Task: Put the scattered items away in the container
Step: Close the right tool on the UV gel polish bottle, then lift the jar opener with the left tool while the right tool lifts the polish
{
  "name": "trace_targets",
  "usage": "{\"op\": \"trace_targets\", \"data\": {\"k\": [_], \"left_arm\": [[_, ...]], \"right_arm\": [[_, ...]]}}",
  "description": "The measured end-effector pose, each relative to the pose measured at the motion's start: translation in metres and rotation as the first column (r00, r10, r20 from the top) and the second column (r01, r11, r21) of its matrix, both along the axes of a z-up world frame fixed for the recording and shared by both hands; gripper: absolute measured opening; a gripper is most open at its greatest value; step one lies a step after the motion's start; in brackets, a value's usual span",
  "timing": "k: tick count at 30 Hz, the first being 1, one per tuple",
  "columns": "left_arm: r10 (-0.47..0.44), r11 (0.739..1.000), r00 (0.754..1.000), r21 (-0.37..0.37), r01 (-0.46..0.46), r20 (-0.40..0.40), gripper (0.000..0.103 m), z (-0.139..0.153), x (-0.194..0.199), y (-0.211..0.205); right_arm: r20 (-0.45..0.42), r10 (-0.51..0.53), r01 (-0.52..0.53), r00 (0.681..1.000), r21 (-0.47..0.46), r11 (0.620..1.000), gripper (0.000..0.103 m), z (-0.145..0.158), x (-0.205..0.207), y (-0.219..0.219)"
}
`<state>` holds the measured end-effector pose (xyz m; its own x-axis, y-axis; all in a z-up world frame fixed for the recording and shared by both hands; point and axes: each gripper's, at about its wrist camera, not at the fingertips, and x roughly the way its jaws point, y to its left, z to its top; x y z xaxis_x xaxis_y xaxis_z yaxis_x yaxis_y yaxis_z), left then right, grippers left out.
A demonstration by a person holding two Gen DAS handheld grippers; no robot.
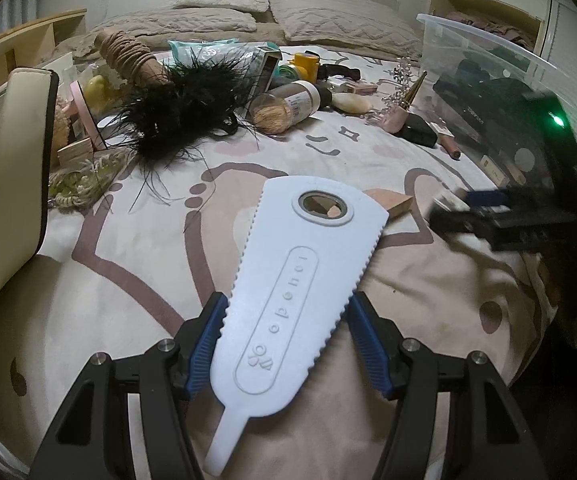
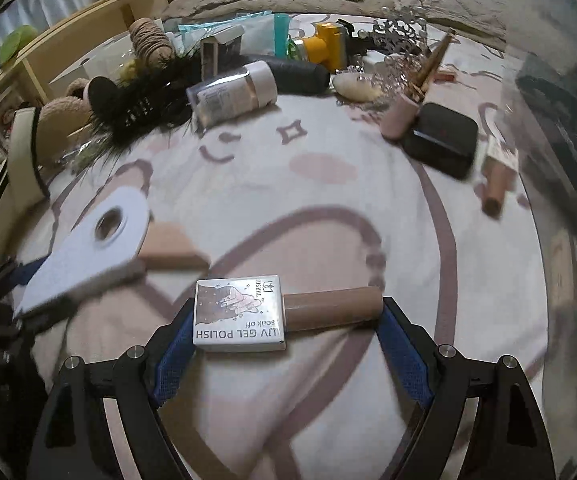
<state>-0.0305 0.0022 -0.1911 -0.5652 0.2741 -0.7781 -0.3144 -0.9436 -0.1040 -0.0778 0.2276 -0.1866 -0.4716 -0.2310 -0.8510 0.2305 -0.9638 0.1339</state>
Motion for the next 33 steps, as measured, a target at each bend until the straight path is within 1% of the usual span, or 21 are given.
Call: {"op": "trace_targets", "data": {"k": [3, 5, 6, 7, 10, 14, 17, 19, 22, 25, 27, 29, 30, 33], "left_arm": [[0.002, 1.000, 1.000, -0.008, -0.002, -0.001, 0.063, 0.000, 0.000, 0.000], [0.004, 1.000, 1.000, -0.026, -0.004, -0.010, 0.071, 0.002, -0.001, 0.001], [0.004, 1.000, 1.000, -0.030, -0.005, -0.015, 0.077, 0.003, -0.002, 0.000], [0.002, 1.000, 1.000, -0.029, -0.003, -0.019, 0.078, 0.004, -0.003, 0.000], [-0.010, 1.000, 1.000, -0.030, 0.009, -0.021, 0.078, 0.009, -0.011, 0.000], [-0.046, 0.998, 0.999, -0.053, 0.045, -0.017, 0.078, 0.010, -0.026, 0.008], [-0.092, 0.993, 0.996, -0.068, 0.091, -0.007, 0.078, 0.010, -0.035, 0.020], [-0.125, 0.989, 0.992, -0.084, 0.124, 0.000, 0.083, 0.009, -0.040, 0.029], [-0.171, 0.977, 0.985, -0.122, 0.172, 0.019, 0.084, 0.002, -0.046, 0.043], [-0.178, 0.972, 0.983, -0.151, 0.183, 0.044, 0.085, -0.005, -0.054, 0.051], [-0.173, 0.974, 0.982, -0.134, 0.181, 0.070, 0.086, -0.007, -0.061, 0.052], [-0.175, 0.975, 0.981, -0.125, 0.185, 0.085, 0.088, -0.008, -0.066, 0.054], [-0.177, 0.974, 0.980, -0.129, 0.188, 0.092, 0.090, -0.009, -0.067, 0.055], [-0.186, 0.969, 0.977, -0.148, 0.200, 0.104, 0.091, -0.009, -0.068, 0.058]], "right_arm": [[-0.003, 0.006, -0.006, 1.000, 0.004, 1.000, 0.086, 0.000, 0.016, -0.004], [-0.004, 0.009, -0.009, 1.000, 0.004, 1.000, 0.086, 0.000, 0.026, -0.005], [-0.005, 0.011, -0.011, 1.000, 0.005, 1.000, 0.086, 0.000, 0.030, -0.006], [-0.007, 0.013, -0.013, 1.000, 0.005, 1.000, 0.086, 0.000, 0.035, -0.006], [-0.013, 0.009, -0.009, 1.000, 0.000, 1.000, 0.087, -0.001, 0.044, -0.007], [-0.039, 0.008, -0.008, 0.999, 0.003, 1.000, 0.087, -0.002, 0.052, -0.009], [-0.059, 0.007, -0.007, 0.998, 0.005, 1.000, 0.087, -0.003, 0.055, -0.010], [-0.069, 0.008, -0.008, 0.998, 0.002, 1.000, 0.088, -0.004, 0.056, -0.010], [-0.082, 0.011, -0.011, 0.997, 0.005, 1.000, 0.088, -0.006, 0.057, -0.011], [-0.086, 0.007, -0.008, 0.996, -0.005, 1.000, 0.088, -0.007, 0.057, -0.010], [-0.086, 0.001, -0.002, 0.996, -0.010, 1.000, 0.089, -0.007, 0.057, -0.010], [-0.088, 0.006, -0.007, 0.996, -0.010, 1.000, 0.092, -0.008, 0.057, -0.010], [-0.089, 0.009, -0.010, 0.996, -0.008, 1.000, 0.095, -0.008, 0.057, -0.011], [-0.093, 0.009, -0.010, 0.996, -0.009, 1.000, 0.095, -0.009, 0.058, -0.011]]}}
